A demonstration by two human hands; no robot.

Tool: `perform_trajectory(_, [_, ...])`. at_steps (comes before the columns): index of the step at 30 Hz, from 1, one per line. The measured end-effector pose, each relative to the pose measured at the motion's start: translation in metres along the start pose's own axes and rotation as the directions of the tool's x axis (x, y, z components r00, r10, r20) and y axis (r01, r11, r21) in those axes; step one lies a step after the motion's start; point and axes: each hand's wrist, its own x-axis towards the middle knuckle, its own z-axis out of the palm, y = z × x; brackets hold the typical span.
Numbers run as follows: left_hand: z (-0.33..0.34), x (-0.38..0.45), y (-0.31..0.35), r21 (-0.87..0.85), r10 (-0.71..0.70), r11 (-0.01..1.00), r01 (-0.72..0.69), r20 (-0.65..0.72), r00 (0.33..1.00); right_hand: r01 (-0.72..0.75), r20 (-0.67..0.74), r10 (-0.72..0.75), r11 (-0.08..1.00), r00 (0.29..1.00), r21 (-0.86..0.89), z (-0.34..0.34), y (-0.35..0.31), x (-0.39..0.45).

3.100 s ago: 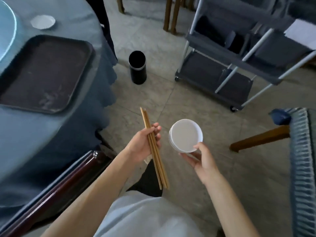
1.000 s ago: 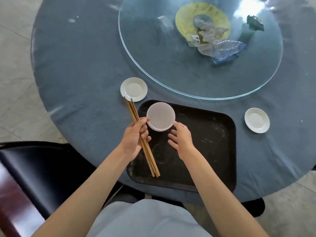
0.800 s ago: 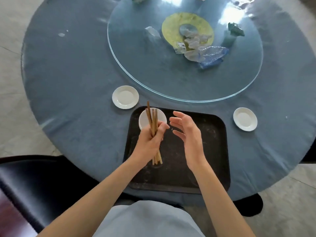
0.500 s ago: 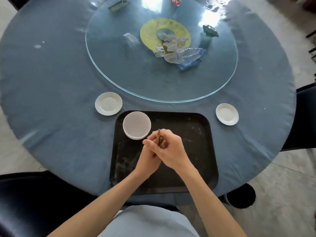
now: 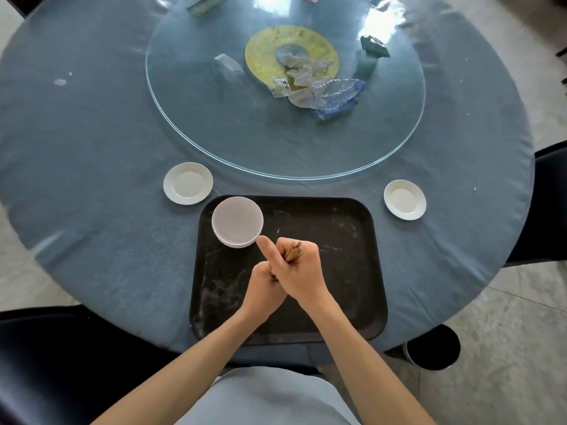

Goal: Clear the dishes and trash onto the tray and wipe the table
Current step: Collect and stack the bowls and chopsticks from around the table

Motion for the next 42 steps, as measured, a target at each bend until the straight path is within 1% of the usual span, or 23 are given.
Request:
perform_trajectory(1, [0.0,0.0,0.004,-0.021,-0.016,1.0,0.017,0.017,1.0,0.006,0.009,-0.006,1.0,1.0,0.017,0.0,0.0,0.001])
perform_trajectory(2, [0.0,0.0,0.003,0.012,-0.039,0.999,0.039,0.003,0.999,-0.003,0.028,0.002,0.999,1.0,0.035,0.002,0.002,0.001])
perform_trajectory(4, [0.001,0.002,0.004,-0.035,-0.134,0.99,0.135,0.028,0.991,-0.038,0.07,0.033,0.997,0.997,0.071,0.004,0.006,0.002])
perform_trajectory(5, [0.002,0.004,-0.001,-0.074,-0.15,0.986,0.152,0.037,0.988,-0.055,0.072,0.049,0.995,0.996,0.081,0.005,0.01,0.004])
perform_trajectory(6, [0.003,0.006,-0.006,-0.085,-0.157,0.984,0.159,0.028,0.987,-0.068,0.065,0.062,0.994,0.996,0.086,0.004,0.013,0.006])
perform_trajectory(7, [0.002,0.007,-0.008,-0.085,-0.169,0.981,0.173,0.048,0.984,-0.072,0.055,0.067,0.994,0.996,0.082,0.003,0.015,0.008])
perform_trajectory(9, [-0.001,0.008,-0.012,-0.123,-0.192,0.972,0.199,0.061,0.979,-0.065,0.04,0.063,0.997,0.997,0.04,0.0,0.017,0.012])
perform_trajectory(10, [-0.001,0.007,-0.014,-0.118,-0.176,0.976,0.182,0.058,0.983,-0.055,0.041,0.055,0.998,0.998,0.007,-0.002,0.018,0.013])
perform_trajectory(13, [0.002,0.004,-0.013,-0.044,-0.125,0.991,0.127,0.051,0.991,-0.013,0.096,0.029,0.987,0.995,-0.157,-0.005,0.021,0.012])
perform_trajectory(15, [0.005,0.005,-0.011,-0.07,-0.155,0.986,0.153,-0.019,0.988,-0.023,0.117,0.055,0.966,0.992,-0.259,-0.009,0.026,0.006])
perform_trajectory(16, [0.004,0.005,-0.01,-0.084,-0.169,0.982,0.167,-0.014,0.986,-0.027,0.107,0.061,0.955,0.992,-0.295,-0.012,0.03,0.002])
perform_trajectory(18, [0.001,0.004,-0.005,-0.081,-0.191,0.978,0.192,0.012,0.981,-0.02,0.097,0.055,0.945,0.994,-0.327,-0.022,0.039,-0.006])
perform_trajectory(21, [0.003,0.0,-0.012,0.039,-0.218,0.976,0.215,0.07,0.974,-0.003,0.187,0.069,0.942,0.98,-0.335,-0.034,0.046,-0.013])
perform_trajectory(22, [0.006,-0.002,-0.011,0.046,-0.255,0.967,0.252,0.081,0.964,-0.03,0.22,0.114,0.937,0.969,-0.349,-0.035,0.048,-0.014])
perform_trajectory(24, [0.014,-0.006,-0.006,0.023,-0.341,0.94,0.34,0.103,0.935,-0.146,0.259,0.26,0.909,0.93,-0.391,-0.036,0.049,-0.01])
perform_trajectory(26, [0.02,-0.006,-0.006,0.045,-0.451,0.893,0.448,0.103,0.887,-0.23,0.269,0.374,0.865,0.887,-0.445,-0.035,0.054,-0.007])
perform_trajectory(29, [0.023,-0.003,-0.02,0.147,-0.568,0.818,0.555,0.063,0.821,-0.276,0.273,0.458,0.814,0.846,-0.511,-0.027,0.066,0.001])
perform_trajectory(31, [0.021,0.0,-0.029,0.199,-0.603,0.787,0.584,0.048,0.797,-0.308,0.297,0.508,0.795,0.809,-0.523,-0.019,0.074,0.009])
perform_trajectory(33, [0.017,0.002,-0.031,0.283,-0.595,0.772,0.569,0.006,0.804,-0.361,0.317,0.567,0.774,0.76,-0.52,-0.011,0.08,0.02])
perform_trajectory(35, [0.013,0.002,-0.034,0.312,-0.556,0.781,0.542,-0.05,0.83,-0.405,0.309,0.606,0.754,0.733,-0.517,-0.004,0.086,0.029])
perform_trajectory(39, [0.003,0.001,-0.046,0.41,-0.436,0.792,0.452,-0.138,0.889,-0.465,0.25,0.642,0.724,0.725,-0.51,0.008,0.099,0.041])
perform_trajectory(42, [-0.001,0.002,-0.052,0.473,-0.329,0.801,0.367,-0.164,0.93,-0.493,0.181,0.64,0.715,0.747,-0.495,0.016,0.11,0.041])
